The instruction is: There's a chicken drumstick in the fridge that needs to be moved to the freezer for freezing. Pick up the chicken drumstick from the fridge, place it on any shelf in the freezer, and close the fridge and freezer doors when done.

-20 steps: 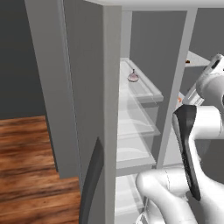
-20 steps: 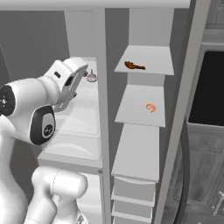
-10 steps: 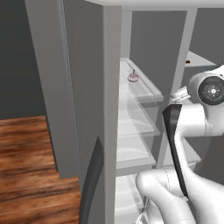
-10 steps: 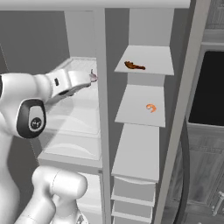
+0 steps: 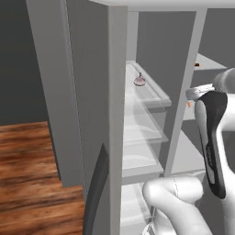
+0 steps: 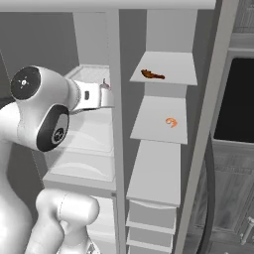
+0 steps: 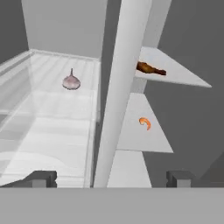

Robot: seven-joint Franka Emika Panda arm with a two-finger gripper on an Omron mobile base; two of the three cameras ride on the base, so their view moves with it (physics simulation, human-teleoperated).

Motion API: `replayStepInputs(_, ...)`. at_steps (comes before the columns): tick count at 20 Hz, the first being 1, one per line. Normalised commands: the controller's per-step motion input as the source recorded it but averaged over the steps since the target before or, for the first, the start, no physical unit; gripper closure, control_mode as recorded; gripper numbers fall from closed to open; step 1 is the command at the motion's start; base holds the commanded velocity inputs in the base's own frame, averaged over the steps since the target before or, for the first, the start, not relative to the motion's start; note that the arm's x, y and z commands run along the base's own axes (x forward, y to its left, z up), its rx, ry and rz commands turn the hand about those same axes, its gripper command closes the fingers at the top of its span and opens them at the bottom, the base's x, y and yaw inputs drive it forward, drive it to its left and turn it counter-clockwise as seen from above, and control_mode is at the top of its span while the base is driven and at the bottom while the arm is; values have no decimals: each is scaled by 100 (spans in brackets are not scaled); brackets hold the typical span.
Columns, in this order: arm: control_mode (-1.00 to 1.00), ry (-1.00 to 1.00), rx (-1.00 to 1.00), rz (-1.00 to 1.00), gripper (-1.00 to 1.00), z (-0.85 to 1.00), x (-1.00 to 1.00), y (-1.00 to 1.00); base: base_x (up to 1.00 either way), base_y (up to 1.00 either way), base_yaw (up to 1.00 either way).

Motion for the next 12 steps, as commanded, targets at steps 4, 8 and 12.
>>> replayStepInputs(4, -100, 0, 11, 16, -100, -38, -19, 1, 0, 0, 0)
replayStepInputs(8, -100, 0, 21, 0, -100, -43, -23, 16, 0, 0, 0)
replayStepInputs(12, -100, 0, 17, -4, -100, -37, -24, 10, 0, 0, 0)
